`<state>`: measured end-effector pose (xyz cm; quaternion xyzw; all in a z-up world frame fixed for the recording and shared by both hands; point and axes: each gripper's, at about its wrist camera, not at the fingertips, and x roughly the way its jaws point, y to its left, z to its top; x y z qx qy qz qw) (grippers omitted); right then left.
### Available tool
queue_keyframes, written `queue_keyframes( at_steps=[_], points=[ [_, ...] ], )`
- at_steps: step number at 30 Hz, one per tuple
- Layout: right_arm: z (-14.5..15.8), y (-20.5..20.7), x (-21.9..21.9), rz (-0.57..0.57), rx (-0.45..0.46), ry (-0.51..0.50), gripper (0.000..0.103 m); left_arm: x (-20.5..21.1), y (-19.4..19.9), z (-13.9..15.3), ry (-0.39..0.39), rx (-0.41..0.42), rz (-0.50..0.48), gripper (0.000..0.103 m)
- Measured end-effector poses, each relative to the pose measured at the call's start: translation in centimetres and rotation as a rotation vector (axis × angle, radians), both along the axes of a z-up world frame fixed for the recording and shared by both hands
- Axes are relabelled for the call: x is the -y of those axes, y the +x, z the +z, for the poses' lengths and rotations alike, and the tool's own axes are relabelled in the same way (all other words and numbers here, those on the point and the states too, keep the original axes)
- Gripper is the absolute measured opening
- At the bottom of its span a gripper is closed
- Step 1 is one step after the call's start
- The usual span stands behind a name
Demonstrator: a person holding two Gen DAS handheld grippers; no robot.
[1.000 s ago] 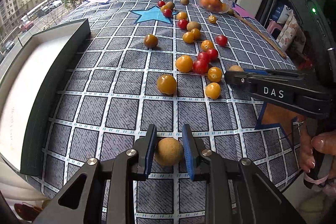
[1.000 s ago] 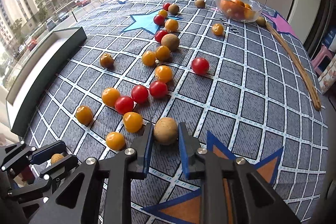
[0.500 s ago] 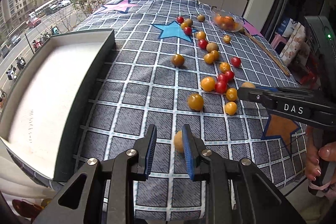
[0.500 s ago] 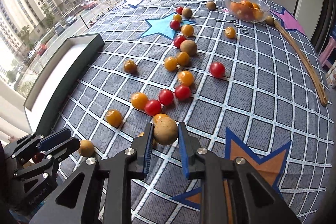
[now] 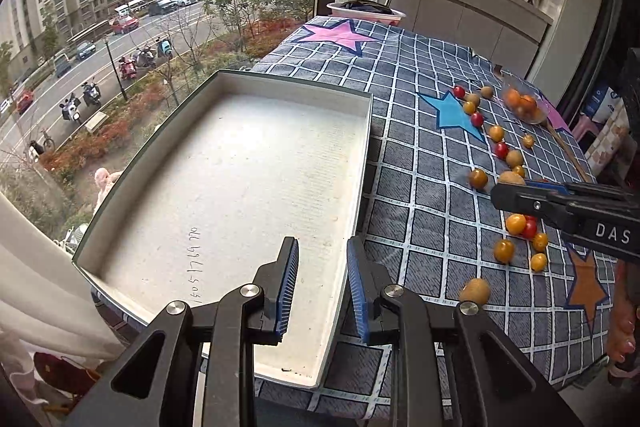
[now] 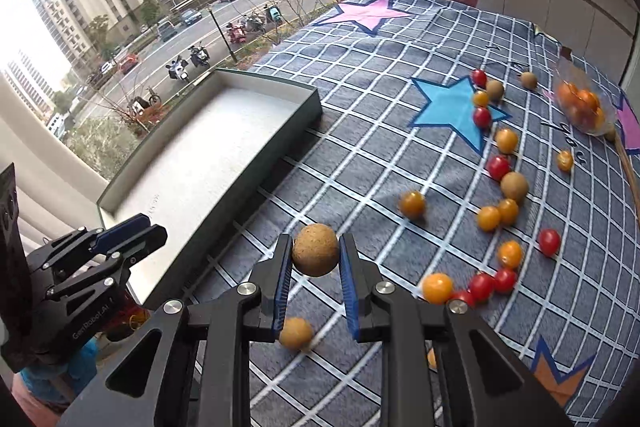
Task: Organize fruits
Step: 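Carry both held brown fruits up and over the white tray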
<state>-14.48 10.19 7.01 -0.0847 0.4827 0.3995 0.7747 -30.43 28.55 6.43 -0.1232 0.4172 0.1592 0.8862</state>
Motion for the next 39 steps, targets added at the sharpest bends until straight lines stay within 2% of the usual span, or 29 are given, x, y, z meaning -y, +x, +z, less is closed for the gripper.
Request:
queue_keyframes(
  at_steps=[3,4,5,6,7,9,12,13,14,15,18,19,20,25,28,34,39],
  points=[
    [0.2,0.2,0.7,-0.014,0.006,-0.004,0.025,1.9,0.0,-0.1,0.01,0.01,-0.072,0.028],
    [0.1,0.3,1.4,-0.024,0.003,-0.006,0.025,2.9,0.1,-0.3,0.005,0.006,-0.101,0.045],
    [0.0,0.4,2.3,-0.038,0.002,-0.011,0.025,3.9,0.4,-0.6,0.007,0.003,-0.122,0.082],
    [0.0,0.5,3.1,-0.051,0.001,-0.017,0.025,5.1,0.4,-0.8,0.018,0.017,-0.142,0.092],
    [-0.2,0.6,4.2,-0.068,0.003,-0.026,0.025,6.4,0.4,-0.9,0.037,0.038,-0.17,0.094],
    [-0.6,0.9,5.7,-0.099,0.0,-0.038,0.025,9.0,1.3,-1.6,0.074,0.018,-0.237,0.094],
    [-1.2,1.4,8.0,-0.147,-0.023,-0.042,0.025,11.3,2.7,-3.5,0.096,-0.033,-0.279,0.094],
    [-1.4,1.6,8.5,-0.159,-0.029,-0.041,0.025,11.9,3.1,-4.2,0.104,-0.051,-0.283,0.086],
    [-1.5,1.6,8.9,-0.169,-0.033,-0.039,0.025,12.2,3.6,-4.8,0.109,-0.071,-0.287,0.071],
    [-1.6,1.6,9.2,-0.174,-0.037,-0.037,0.025,12.4,3.9,-5.5,0.101,-0.098,-0.291,0.065],
    [-1.5,1.5,9.6,-0.176,-0.036,-0.034,0.025,12.2,4.0,-5.7,0.078,-0.074,-0.273,0.052],
    [-1.5,1.5,9.6,-0.173,-0.035,-0.033,0.025,12.1,4.1,-5.7,0.076,-0.072,-0.278,0.03],
    [-1.5,1.5,9.5,-0.168,-0.035,-0.032,0.025,12.0,4.2,-5.7,0.067,-0.072,-0.281,0.027],
    [-1.2,1.4,7.9,-0.143,-0.03,-0.023,0.025,10.2,3.6,-5.2,-0.05,-0.052,-0.261,0.027],
    [-0.9,1.2,6.7,-0.119,-0.026,-0.019,0.025,8.7,2.7,-3.9,-0.062,-0.031,-0.221,0.027],
    [-0.2,0.4,2.6,-0.032,-0.02,-0.013,0.025,4.5,1.3,-0.9,-0.003,0.005,-0.116,0.027],
    [0.2,-0.9,-2.3,0.065,-0.015,-0.014,0.025,-0.7,0.5,-0.4,0.062,-0.011,0.018,0.027]
  ],
)
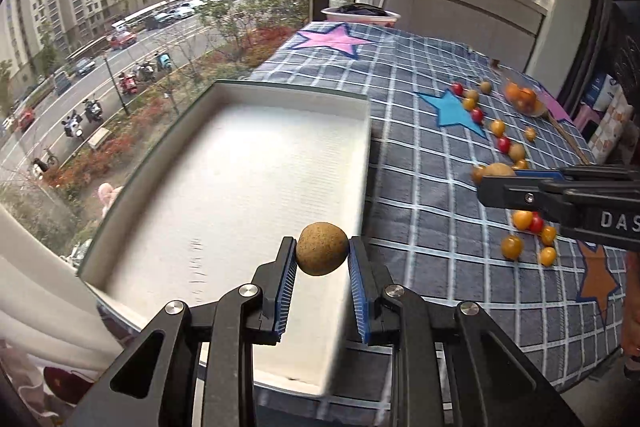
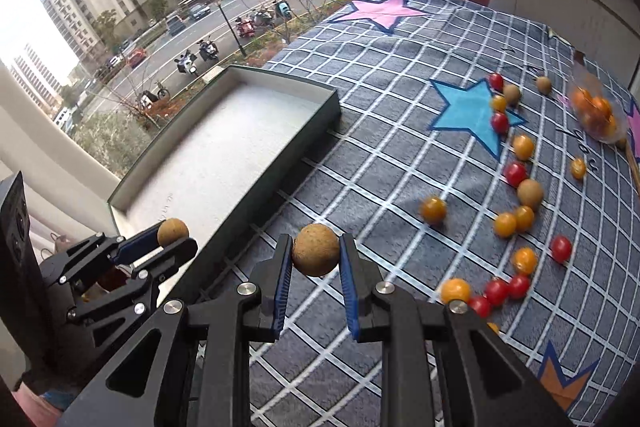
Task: Organize fruits
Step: 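Carry both held brown fruits up and over the white tray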
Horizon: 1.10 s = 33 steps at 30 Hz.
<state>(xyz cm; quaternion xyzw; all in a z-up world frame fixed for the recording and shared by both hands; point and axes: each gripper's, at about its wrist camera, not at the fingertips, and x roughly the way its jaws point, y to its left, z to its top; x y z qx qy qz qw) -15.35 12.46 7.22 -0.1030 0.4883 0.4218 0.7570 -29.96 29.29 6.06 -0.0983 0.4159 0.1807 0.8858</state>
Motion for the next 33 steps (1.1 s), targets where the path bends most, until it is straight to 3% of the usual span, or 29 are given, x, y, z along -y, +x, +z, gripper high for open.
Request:
queue_keyframes(
  at_steps=[7,14,23,28,29,30,31,32,33],
  points=[
    [-0.3,-1.1,-7.6,0.114,0.002,-0.025,0.025,-6.4,-0.6,-1.4,0.014,-0.047,0.151,0.027],
    [-2.9,-1.3,-12.8,0.168,-0.024,-0.096,0.025,-9.5,-0.2,-3.4,0.011,-0.096,0.215,0.027],
    [-5.9,-1.2,-15.4,0.19,-0.046,-0.177,0.025,-9.7,-0.2,-4.4,0.002,-0.121,0.219,0.027],
    [-5.7,-1.2,-15.4,0.196,-0.04,-0.176,0.028,-9.5,-0.1,-4.4,0.013,-0.119,0.216,0.028],
    [-5.6,-1.2,-15.3,0.19,-0.041,-0.175,0.033,-9.5,0.0,-4.4,0.01,-0.121,0.212,0.032],
    [-5.4,-1.0,-15.3,0.185,-0.037,-0.171,0.04,-9.5,0.0,-4.4,0.006,-0.123,0.209,0.044],
    [-5.1,-0.9,-15.1,0.179,-0.031,-0.164,0.044,-9.4,-0.1,-4.3,0.006,-0.118,0.21,0.083],
    [-4.6,-0.8,-14.8,0.17,-0.025,-0.153,0.053,-9.2,-0.4,-4.0,0.02,-0.094,0.218,0.096],
    [-4.2,-0.8,-14.6,0.163,-0.02,-0.143,0.061,-8.9,-0.6,-3.6,0.04,-0.068,0.221,0.096]
  ],
)
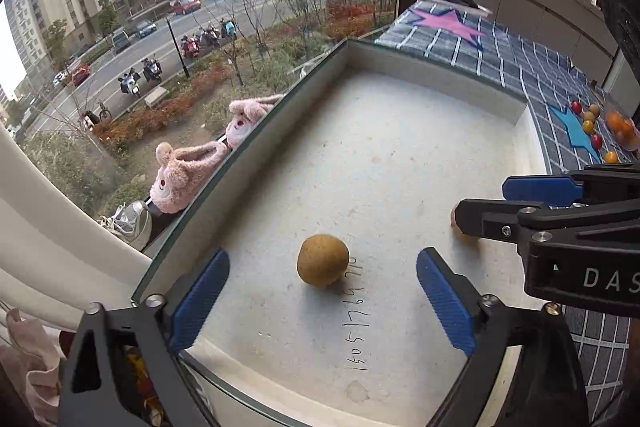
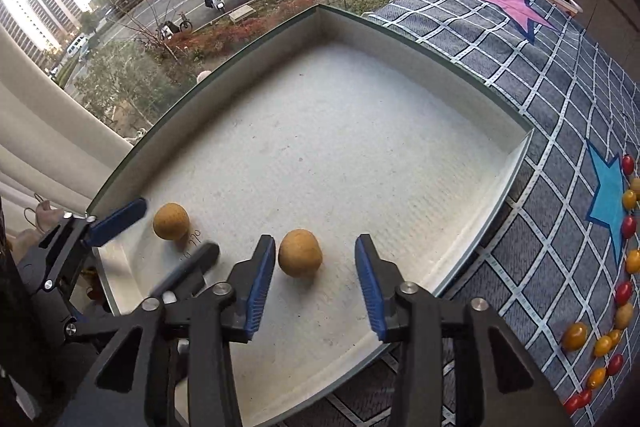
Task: Organize fruits
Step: 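Open both grippers to drop the brown fruits into the white tray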
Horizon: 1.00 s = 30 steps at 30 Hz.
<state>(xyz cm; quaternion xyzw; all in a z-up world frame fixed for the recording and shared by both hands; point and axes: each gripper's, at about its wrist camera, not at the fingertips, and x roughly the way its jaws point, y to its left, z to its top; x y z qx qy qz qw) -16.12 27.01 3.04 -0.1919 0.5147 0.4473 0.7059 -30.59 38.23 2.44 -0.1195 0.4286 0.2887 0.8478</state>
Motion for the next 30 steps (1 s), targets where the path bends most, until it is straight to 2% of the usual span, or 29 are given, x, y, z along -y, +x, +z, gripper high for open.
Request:
queue_keyframes(
  at_steps=[3,6,12,20,30],
  points=[
    [1.4,0.3,1.1,-0.022,0.017,0.032,0.073,0.5,0.1,0.5,-0.002,-0.007,-0.024,0.096],
    [2.6,0.5,2.6,-0.045,0.026,0.055,0.078,1.2,0.0,0.9,-0.002,-0.005,-0.036,0.096],
    [3.0,1.4,6.5,-0.088,0.032,0.065,0.079,3.8,0.4,2.1,0.024,-0.005,-0.087,0.096],
    [2.9,2.5,14.8,-0.206,0.043,0.076,0.079,9.4,2.1,3.8,0.062,0.006,-0.217,0.096],
    [1.7,5.1,26.0,-0.411,0.072,0.046,0.079,17.2,5.7,2.2,0.05,-0.035,-0.392,0.096]
  ],
)
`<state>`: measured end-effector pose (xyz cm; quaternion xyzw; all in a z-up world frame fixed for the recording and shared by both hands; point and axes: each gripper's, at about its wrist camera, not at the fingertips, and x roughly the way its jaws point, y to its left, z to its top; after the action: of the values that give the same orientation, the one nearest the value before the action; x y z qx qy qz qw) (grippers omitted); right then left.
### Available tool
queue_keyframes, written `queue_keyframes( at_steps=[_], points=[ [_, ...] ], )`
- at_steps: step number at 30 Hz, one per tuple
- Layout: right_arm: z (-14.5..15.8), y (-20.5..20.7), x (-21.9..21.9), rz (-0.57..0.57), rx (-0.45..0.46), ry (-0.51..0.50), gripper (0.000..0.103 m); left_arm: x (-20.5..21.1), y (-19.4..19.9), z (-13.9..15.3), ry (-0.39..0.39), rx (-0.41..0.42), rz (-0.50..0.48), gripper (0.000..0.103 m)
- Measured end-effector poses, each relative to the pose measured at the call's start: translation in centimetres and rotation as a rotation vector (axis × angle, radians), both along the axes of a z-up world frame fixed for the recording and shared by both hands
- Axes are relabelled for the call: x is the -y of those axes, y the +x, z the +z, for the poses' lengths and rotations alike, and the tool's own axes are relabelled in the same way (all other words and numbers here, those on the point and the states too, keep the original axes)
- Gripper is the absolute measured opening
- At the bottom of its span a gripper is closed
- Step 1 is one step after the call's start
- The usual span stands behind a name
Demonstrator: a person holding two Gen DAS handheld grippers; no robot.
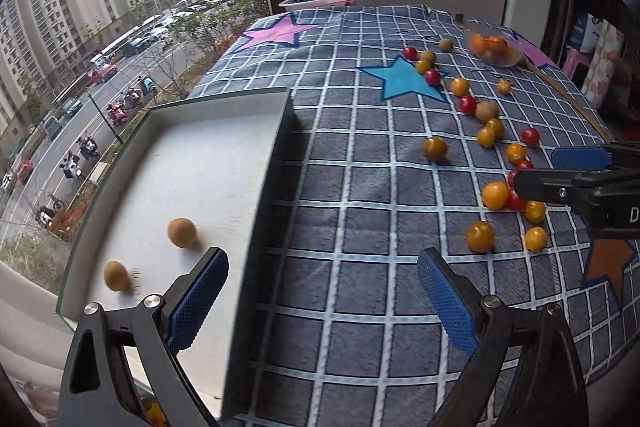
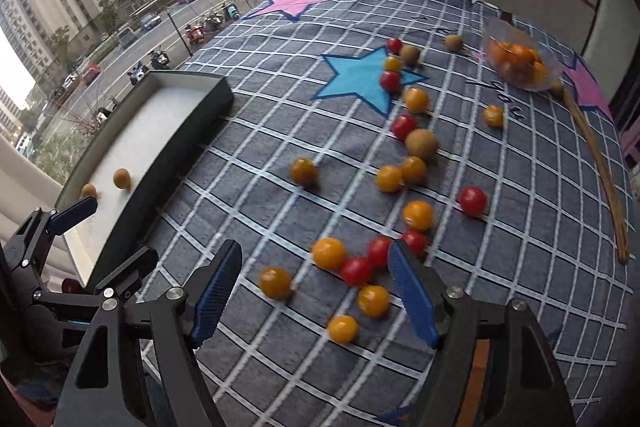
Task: Organize fruits
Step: 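Grasp a red cherry tomato with the right gripper while the left grasps a yellow one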
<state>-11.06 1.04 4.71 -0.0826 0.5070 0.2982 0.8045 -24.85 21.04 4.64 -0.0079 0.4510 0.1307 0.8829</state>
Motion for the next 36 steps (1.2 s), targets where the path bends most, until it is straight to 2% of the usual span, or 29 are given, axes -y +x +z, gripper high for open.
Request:
queue_keyframes(
  at_steps=[5,10,19,22,24,28,29,31,33,34,35,36],
  points=[
    [-1.7,1.7,4.9,-0.111,-0.019,-0.02,0.079,3.1,1.1,-1.5,0.002,-0.025,-0.072,0.096],
    [-3.0,2.6,7.3,-0.173,-0.022,-0.03,0.079,5.0,1.8,-2.2,-0.022,-0.031,-0.102,0.096],
    [-4.4,4.6,6.5,-0.173,-0.001,-0.044,0.078,7.3,3.4,-3.1,-0.014,-0.039,-0.123,0.096],
    [-4.4,5.1,5.7,-0.159,0.032,-0.062,0.078,7.8,3.9,-3.5,-0.001,-0.045,-0.127,0.095],
    [-4.5,5.5,5.3,-0.156,0.045,-0.07,0.078,8.0,4.2,-3.8,-0.008,-0.052,-0.13,0.084],
    [-4.5,6.4,4.5,-0.157,0.065,-0.083,0.074,7.9,4.7,-3.7,-0.029,-0.047,-0.119,0.081],
    [-4.5,6.7,4.4,-0.159,0.07,-0.085,0.07,7.8,4.8,-3.6,-0.038,-0.044,-0.118,0.074],
    [-4.5,7.2,4.1,-0.164,0.073,-0.087,0.065,7.9,5.0,-3.6,-0.059,-0.046,-0.121,0.068],
    [-4.4,7.5,3.8,-0.165,0.075,-0.089,0.059,8.1,5.1,-3.6,-0.07,-0.047,-0.126,0.06],
    [-4.4,7.6,3.7,-0.164,0.078,-0.093,0.053,8.2,5.1,-3.5,-0.077,-0.047,-0.132,0.051],
    [-4.3,7.7,3.5,-0.16,0.084,-0.1,0.046,8.4,5.1,-3.5,-0.082,-0.047,-0.138,0.041],
    [-4.3,7.7,3.3,-0.154,0.091,-0.106,0.036,8.5,5.2,-3.5,-0.088,-0.045,-0.145,0.035]
  ],
)
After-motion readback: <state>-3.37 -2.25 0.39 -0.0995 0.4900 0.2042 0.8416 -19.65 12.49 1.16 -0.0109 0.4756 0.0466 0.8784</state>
